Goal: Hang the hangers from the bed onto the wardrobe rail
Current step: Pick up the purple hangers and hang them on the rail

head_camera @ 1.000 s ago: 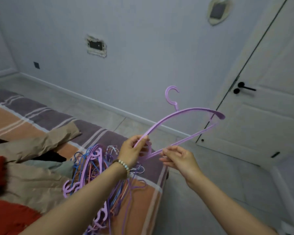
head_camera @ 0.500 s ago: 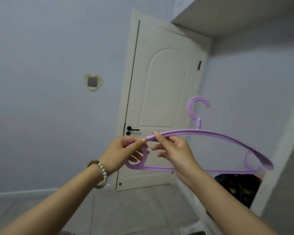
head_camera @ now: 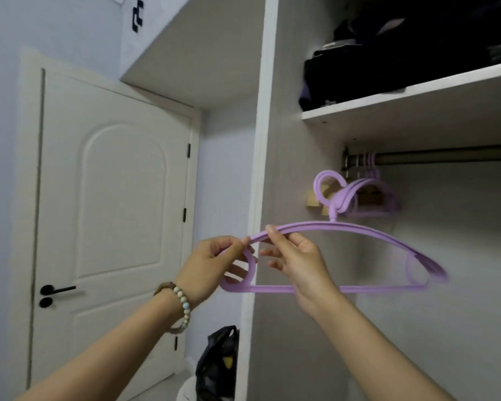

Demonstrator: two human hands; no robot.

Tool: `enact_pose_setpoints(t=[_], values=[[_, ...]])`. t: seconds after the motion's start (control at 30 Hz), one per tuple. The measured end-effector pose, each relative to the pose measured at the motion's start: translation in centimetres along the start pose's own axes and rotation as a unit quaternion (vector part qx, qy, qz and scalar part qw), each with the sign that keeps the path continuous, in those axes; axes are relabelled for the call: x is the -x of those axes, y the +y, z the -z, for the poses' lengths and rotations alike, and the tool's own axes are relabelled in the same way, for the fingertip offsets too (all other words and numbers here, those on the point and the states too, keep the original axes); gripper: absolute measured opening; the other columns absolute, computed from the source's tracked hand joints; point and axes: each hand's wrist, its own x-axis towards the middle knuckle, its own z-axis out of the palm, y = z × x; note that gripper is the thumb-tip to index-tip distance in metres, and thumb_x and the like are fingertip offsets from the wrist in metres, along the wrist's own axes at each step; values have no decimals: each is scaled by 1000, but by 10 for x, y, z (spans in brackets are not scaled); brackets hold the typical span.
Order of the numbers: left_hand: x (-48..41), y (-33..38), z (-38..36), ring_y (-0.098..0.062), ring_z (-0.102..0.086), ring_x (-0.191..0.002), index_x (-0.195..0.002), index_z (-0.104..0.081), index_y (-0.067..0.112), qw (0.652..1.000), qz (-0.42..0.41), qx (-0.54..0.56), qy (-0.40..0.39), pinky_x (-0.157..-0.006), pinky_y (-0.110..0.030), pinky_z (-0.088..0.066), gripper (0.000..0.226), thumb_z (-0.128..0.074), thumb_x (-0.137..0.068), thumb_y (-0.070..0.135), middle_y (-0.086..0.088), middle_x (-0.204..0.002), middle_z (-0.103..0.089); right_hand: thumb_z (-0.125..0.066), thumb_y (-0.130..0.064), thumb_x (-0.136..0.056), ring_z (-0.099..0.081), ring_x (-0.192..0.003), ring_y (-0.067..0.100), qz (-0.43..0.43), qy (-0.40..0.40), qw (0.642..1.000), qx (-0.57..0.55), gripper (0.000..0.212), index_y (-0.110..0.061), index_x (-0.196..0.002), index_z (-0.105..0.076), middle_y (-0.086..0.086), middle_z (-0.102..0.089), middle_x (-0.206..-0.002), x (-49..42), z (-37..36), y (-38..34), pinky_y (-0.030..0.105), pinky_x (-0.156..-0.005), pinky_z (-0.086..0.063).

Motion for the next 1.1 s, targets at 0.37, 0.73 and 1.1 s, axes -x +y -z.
enact_pose_setpoints(t=[0.37,0.73,1.1], values=[[-108,25,-185,-14,-60,-56,-82,-69,7,995,-69,49,53,-49,-18,-48,29,-52,-91,28,-5,-69,-66,-64,-2,-84,-63,-78,19,173,152,967,-107,86,-20,-149,-11,5,-66,-89,-99,148,-29,28,-67,-54],[-192,36,-242,-4,-52,-106,-125,-53,19,953,-259,-156,9,-89,-1,-35,32,-48,-93,17,11,-115,-57,-59,-11,-89,-60,-87,21,171,116,976,-65,80,-15,-150,-6,7,-64,-88,-189,229,-54,44,-86,-52],[-236,27,-256,-13,-49,-115,-132,-47,22,941,-226,-250,43,-99,-22,-36,38,-44,-94,20,2,-127,-56,-58,-8,-89,-58,-68,13,113,95,987,-68,78,-14,-149,-8,4,-62,-77,-248,248,-46,36,-71,-55]])
